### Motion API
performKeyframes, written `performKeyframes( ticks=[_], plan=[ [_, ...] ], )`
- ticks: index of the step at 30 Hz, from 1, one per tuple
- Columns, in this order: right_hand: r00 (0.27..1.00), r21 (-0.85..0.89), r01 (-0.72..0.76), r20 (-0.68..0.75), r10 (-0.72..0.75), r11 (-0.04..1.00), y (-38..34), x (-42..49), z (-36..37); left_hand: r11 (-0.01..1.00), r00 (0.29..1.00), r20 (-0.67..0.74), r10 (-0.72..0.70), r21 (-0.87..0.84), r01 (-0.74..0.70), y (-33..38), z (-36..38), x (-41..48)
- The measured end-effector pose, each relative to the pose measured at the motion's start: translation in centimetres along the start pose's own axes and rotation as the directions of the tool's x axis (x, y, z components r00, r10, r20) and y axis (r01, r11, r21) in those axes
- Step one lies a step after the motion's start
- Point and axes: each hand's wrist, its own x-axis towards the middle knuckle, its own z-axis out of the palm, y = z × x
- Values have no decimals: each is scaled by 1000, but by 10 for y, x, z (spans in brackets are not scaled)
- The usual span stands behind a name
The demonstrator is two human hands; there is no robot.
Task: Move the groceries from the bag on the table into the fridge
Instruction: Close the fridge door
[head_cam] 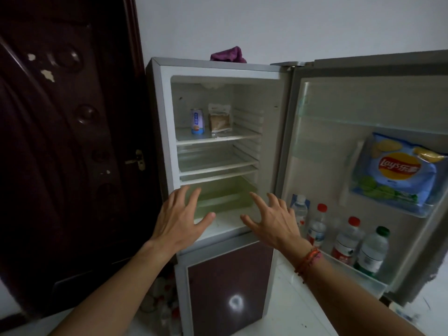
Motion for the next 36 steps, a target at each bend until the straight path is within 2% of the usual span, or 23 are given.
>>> performKeyframes(
  ticks=[10, 22, 29, 36],
  plan=[
    [1000, -40, 20, -2, -20, 999, -5, -86, -15, 1000, 999, 44, 11, -26, -10, 18, -28, -73],
    [1000, -23, 22, 18, -21, 999, 25, -108, -31, 999, 999, 53, 12, -51, -9, 51, -15, -83],
    [996, -33, -81, -34, 80, 996, 84, -114, -41, 988, 992, 78, 96, -126, -86, 114, 10, -61],
    [961, -28, -264, -96, 261, 964, 166, -140, -60, 945, 954, 74, 292, -178, -275, 206, 33, -29]
  ],
)
